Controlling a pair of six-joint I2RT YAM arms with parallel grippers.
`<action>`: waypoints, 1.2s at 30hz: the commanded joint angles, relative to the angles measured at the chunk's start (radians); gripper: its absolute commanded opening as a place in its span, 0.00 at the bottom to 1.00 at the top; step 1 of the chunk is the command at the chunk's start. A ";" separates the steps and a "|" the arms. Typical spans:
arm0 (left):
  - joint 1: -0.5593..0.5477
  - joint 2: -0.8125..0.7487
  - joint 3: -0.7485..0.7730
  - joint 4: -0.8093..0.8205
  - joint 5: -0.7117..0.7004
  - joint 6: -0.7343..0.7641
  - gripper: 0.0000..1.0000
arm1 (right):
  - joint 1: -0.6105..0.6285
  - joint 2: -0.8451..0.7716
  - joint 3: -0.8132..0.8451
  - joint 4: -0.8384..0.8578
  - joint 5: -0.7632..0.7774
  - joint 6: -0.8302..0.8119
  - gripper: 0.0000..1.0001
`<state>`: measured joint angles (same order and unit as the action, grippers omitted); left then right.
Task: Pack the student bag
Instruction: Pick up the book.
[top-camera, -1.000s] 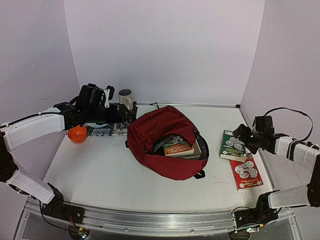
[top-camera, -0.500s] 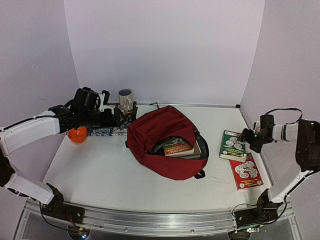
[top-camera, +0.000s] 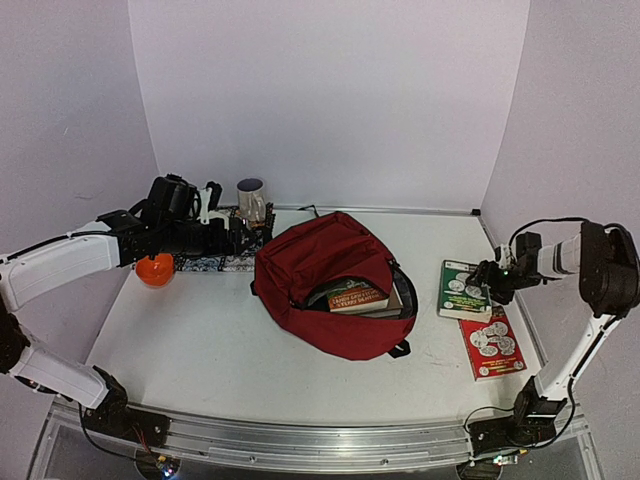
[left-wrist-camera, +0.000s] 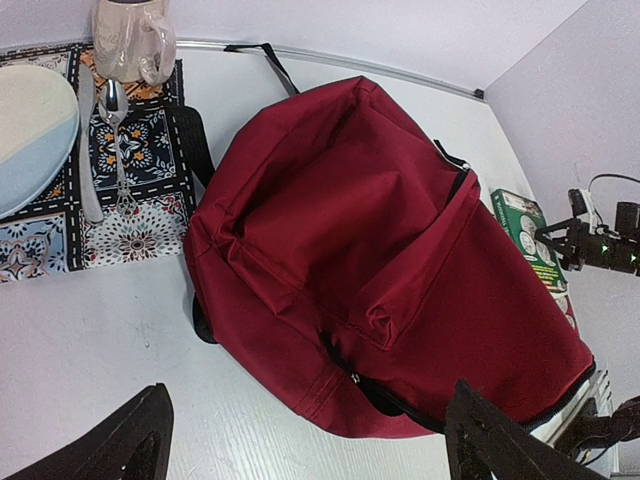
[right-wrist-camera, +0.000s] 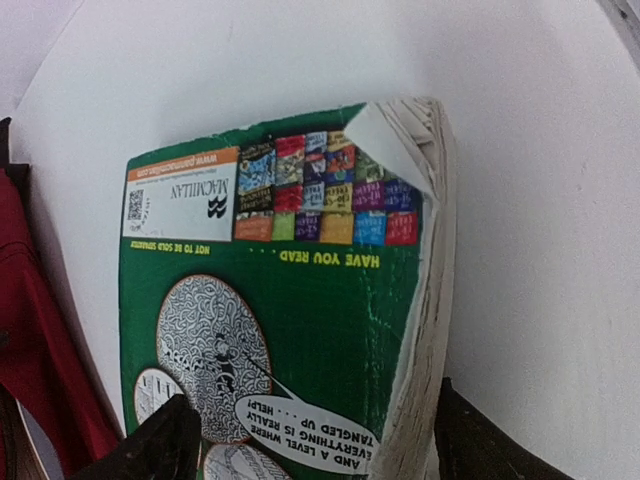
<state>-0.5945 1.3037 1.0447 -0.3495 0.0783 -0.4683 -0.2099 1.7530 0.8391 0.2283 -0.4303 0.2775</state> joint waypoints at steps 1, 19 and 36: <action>0.001 -0.030 0.000 0.018 0.011 0.014 0.96 | 0.002 0.063 -0.009 -0.075 -0.095 -0.020 0.69; 0.001 -0.021 0.010 0.039 0.072 -0.012 0.95 | 0.002 -0.059 -0.020 -0.003 -0.268 0.025 0.00; -0.002 0.002 0.015 0.198 0.268 -0.101 0.95 | 0.067 -0.494 -0.100 0.131 -0.349 0.298 0.00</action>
<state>-0.5949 1.3037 1.0447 -0.2500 0.2844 -0.5373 -0.1904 1.3727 0.7485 0.2734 -0.7023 0.4603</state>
